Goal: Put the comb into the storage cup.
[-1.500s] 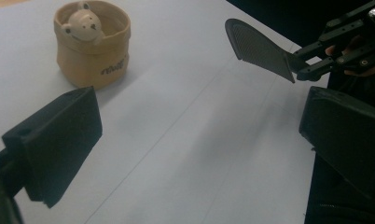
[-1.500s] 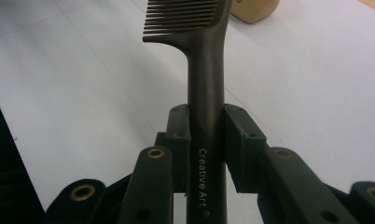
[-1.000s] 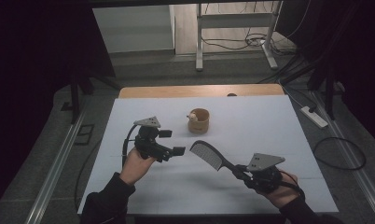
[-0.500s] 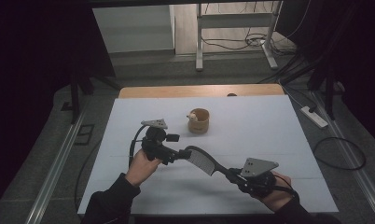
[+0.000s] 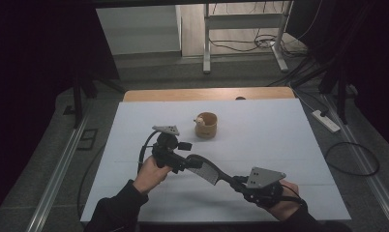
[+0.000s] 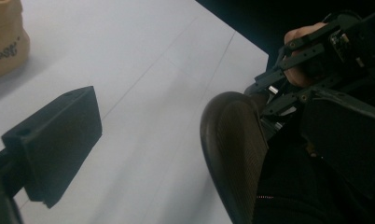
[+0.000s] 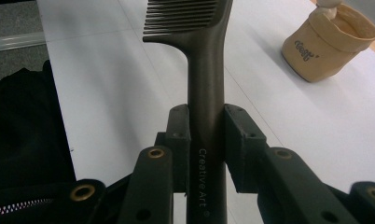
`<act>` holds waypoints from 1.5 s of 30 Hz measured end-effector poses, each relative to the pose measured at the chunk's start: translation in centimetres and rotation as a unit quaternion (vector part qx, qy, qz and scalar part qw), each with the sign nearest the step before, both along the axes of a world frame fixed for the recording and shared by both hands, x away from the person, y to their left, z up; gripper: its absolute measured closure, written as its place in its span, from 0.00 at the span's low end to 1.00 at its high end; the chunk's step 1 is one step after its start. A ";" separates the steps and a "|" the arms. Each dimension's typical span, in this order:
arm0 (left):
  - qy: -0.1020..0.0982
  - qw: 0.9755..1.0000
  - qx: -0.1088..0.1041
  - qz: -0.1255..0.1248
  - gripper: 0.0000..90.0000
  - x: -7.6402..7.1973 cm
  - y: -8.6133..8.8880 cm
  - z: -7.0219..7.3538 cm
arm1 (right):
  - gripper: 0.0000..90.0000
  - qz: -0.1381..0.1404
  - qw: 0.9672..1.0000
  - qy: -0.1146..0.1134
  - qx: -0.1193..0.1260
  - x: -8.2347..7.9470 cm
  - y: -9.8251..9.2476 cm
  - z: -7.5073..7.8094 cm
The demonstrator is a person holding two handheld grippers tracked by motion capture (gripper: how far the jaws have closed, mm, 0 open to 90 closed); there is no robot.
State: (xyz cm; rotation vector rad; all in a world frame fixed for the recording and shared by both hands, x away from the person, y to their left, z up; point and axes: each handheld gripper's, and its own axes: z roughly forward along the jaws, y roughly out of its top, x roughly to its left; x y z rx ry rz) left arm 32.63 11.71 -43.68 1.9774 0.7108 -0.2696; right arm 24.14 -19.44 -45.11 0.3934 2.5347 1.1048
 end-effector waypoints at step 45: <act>0.131 0.987 -0.092 -0.024 0.93 0.4 1.0 0.0 | 0.69 -0.005 0.999 -0.038 -0.004 0.1 0.1 -0.3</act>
